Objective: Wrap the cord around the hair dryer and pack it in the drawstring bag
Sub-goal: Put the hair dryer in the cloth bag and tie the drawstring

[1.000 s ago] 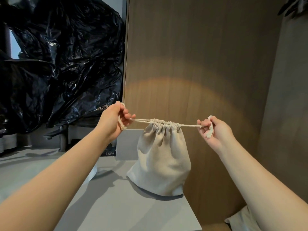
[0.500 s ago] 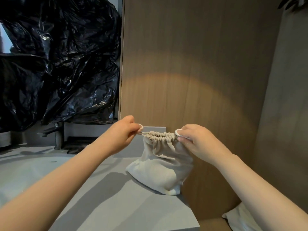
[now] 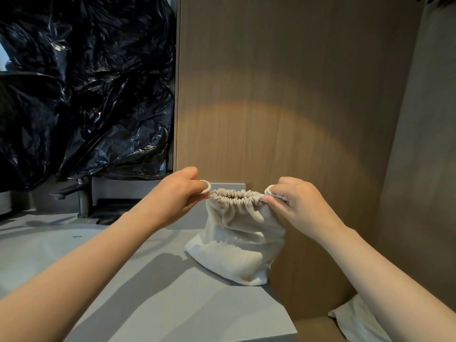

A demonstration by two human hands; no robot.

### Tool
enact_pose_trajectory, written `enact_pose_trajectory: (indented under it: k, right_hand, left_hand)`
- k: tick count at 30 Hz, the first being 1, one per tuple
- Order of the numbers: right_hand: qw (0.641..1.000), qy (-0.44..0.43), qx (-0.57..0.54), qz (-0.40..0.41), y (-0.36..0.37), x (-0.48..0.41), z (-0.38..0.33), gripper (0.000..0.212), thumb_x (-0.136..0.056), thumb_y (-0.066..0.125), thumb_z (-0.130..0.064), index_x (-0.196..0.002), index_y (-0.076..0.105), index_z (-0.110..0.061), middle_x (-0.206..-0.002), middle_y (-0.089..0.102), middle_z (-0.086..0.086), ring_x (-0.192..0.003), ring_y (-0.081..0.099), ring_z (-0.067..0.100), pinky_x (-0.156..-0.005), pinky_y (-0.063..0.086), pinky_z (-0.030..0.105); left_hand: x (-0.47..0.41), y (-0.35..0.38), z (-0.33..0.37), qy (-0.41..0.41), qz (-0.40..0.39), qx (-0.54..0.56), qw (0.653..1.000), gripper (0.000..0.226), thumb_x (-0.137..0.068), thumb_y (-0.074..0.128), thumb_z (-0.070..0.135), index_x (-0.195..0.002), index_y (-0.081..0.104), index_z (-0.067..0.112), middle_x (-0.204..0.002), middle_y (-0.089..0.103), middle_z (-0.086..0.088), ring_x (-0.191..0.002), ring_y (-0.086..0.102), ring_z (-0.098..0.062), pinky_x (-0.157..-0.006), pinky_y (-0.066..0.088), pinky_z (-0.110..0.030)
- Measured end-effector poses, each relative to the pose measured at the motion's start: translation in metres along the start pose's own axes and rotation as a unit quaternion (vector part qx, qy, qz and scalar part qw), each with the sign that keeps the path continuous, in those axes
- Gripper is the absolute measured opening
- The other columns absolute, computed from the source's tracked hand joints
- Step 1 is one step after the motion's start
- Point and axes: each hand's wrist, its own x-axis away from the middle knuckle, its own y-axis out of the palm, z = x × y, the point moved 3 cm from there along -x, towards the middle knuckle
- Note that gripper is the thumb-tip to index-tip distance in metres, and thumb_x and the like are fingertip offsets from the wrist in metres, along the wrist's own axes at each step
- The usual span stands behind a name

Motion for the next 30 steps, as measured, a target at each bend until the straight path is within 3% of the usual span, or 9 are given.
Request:
enact_pose_trajectory:
  k: [8,14,18,20,22,23,26,27,30]
  right_hand:
    - [0.996,0.036,-0.078,0.032,-0.012,0.001,0.006,0.020,-0.092,0.061,-0.028,-0.082,0.073,-0.017,-0.065,0.055,-0.003,-0.065,0.053,0.013,-0.052,0.046,0.034]
    - [0.987,0.077,-0.127,0.062,-0.004,-0.001,0.007,0.020,-0.092,0.063,-0.025,-0.079,0.073,-0.014,-0.065,0.059,0.002,-0.065,0.052,0.016,-0.055,0.045,0.038]
    - [0.967,0.134,-0.192,0.103,-0.005,-0.007,0.000,0.024,-0.093,0.061,-0.022,-0.071,0.069,-0.016,-0.065,0.058,-0.003,-0.065,0.051,0.009,-0.059,0.041,0.027]
    - [0.930,0.201,-0.288,0.109,-0.003,-0.009,-0.004,0.026,-0.094,0.059,-0.024,-0.072,0.070,-0.016,-0.065,0.056,-0.008,-0.064,0.048,0.004,-0.065,0.039,0.021]
    - [0.873,0.260,-0.397,0.112,0.000,-0.012,-0.008,0.028,-0.096,0.055,-0.026,-0.076,0.070,-0.012,-0.069,0.055,0.002,-0.069,0.046,0.012,-0.073,0.040,0.027]
    - [0.838,0.283,-0.454,0.107,0.002,-0.014,-0.011,0.029,-0.097,0.053,-0.027,-0.078,0.069,-0.011,-0.076,0.059,0.006,-0.073,0.048,0.017,-0.076,0.043,0.029]
    - [0.703,0.311,-0.636,0.069,0.007,-0.023,-0.025,0.032,-0.102,0.043,-0.023,-0.079,0.059,-0.008,-0.107,0.073,0.009,-0.097,0.066,0.023,-0.090,0.049,0.034]
    - [0.663,0.319,-0.674,0.068,0.007,-0.026,-0.029,0.032,-0.103,0.040,-0.021,-0.078,0.056,-0.009,-0.109,0.072,0.012,-0.102,0.067,0.023,-0.090,0.051,0.035]
    - [0.598,0.363,-0.707,0.106,0.008,-0.037,-0.030,0.029,-0.103,0.041,-0.016,-0.080,0.056,-0.009,-0.101,0.072,0.013,-0.096,0.069,0.020,-0.073,0.055,0.028]
  left_hand:
    - [0.012,-0.018,-0.012,-0.024,0.024,0.016,0.999,0.044,-0.093,0.038,0.040,-0.076,0.061,0.007,-0.069,0.039,0.000,-0.057,0.041,-0.020,-0.049,0.031,-0.027]
    - [0.020,-0.017,-0.025,-0.049,0.046,0.015,0.998,0.043,-0.092,0.041,0.041,-0.073,0.063,0.009,-0.067,0.037,0.005,-0.057,0.039,-0.012,-0.048,0.028,-0.021]
    - [0.016,-0.016,-0.022,-0.110,0.084,0.061,0.989,0.045,-0.092,0.041,0.040,-0.066,0.055,0.007,-0.066,0.038,0.001,-0.065,0.042,-0.012,-0.056,0.033,-0.020]
    - [0.010,-0.015,-0.017,-0.174,0.108,0.131,0.970,0.044,-0.092,0.044,0.036,-0.066,0.052,0.001,-0.067,0.041,-0.001,-0.067,0.043,-0.007,-0.061,0.032,-0.015]
    - [0.002,-0.011,-0.012,-0.269,0.124,0.262,0.919,0.041,-0.092,0.046,0.032,-0.067,0.048,0.000,-0.066,0.042,0.000,-0.061,0.042,-0.004,-0.065,0.036,-0.014]
    - [-0.002,-0.009,-0.009,-0.312,0.129,0.354,0.872,0.039,-0.095,0.048,0.029,-0.067,0.047,0.002,-0.066,0.042,0.000,-0.059,0.041,-0.003,-0.071,0.043,-0.018]
    - [-0.016,-0.002,0.003,-0.373,0.124,0.610,0.688,0.034,-0.100,0.045,0.017,-0.066,0.044,0.011,-0.069,0.046,-0.001,-0.070,0.052,-0.011,-0.085,0.056,-0.034]
    - [-0.020,-0.003,0.006,-0.378,0.124,0.653,0.645,0.035,-0.101,0.043,0.017,-0.066,0.043,0.013,-0.071,0.050,-0.002,-0.076,0.058,-0.014,-0.088,0.056,-0.036]
    - [-0.030,-0.004,0.010,-0.386,0.136,0.692,0.595,0.036,-0.103,0.039,0.017,-0.067,0.043,0.013,-0.080,0.061,-0.008,-0.081,0.069,-0.018,-0.086,0.057,-0.035]
